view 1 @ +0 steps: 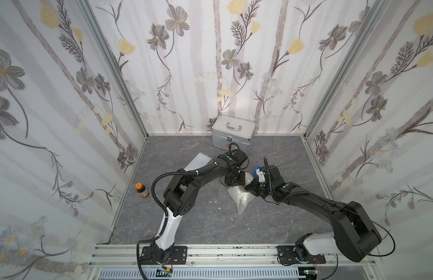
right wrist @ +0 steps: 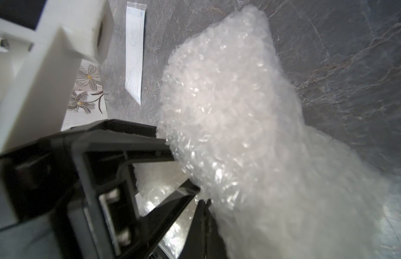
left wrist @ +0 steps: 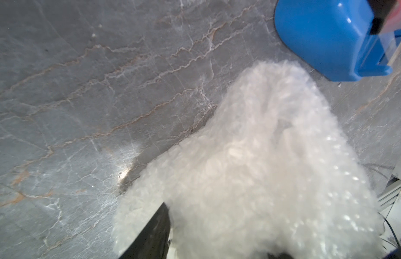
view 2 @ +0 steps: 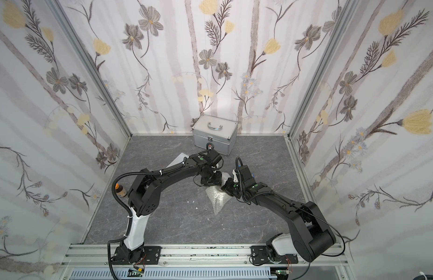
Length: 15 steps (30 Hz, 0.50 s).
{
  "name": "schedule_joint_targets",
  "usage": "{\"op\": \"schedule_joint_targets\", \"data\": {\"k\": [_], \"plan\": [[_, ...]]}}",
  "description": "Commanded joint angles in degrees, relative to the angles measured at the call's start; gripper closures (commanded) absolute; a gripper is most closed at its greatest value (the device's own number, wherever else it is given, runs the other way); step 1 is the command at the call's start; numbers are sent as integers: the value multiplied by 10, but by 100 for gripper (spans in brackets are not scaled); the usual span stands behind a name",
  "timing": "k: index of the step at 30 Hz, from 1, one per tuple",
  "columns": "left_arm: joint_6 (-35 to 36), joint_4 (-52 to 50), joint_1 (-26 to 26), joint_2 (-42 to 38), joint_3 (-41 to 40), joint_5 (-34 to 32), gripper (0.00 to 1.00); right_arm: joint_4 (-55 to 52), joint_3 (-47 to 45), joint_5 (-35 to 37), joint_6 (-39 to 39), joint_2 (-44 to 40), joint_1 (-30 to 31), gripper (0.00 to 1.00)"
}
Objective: Wrap mugs in bubble wrap
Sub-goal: Stick the tape on the bubble wrap.
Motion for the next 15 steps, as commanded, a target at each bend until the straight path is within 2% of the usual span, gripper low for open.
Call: {"op": "schedule_joint_targets", "data": {"k": [1, 15], "plan": [[-3, 6, 0, -12, 0, 0, 47, -4, 7, 10, 8, 6, 1, 100], [0, 8, 8, -45, -20, 2, 47, -20, 19, 16, -4, 15, 0, 100]]}}
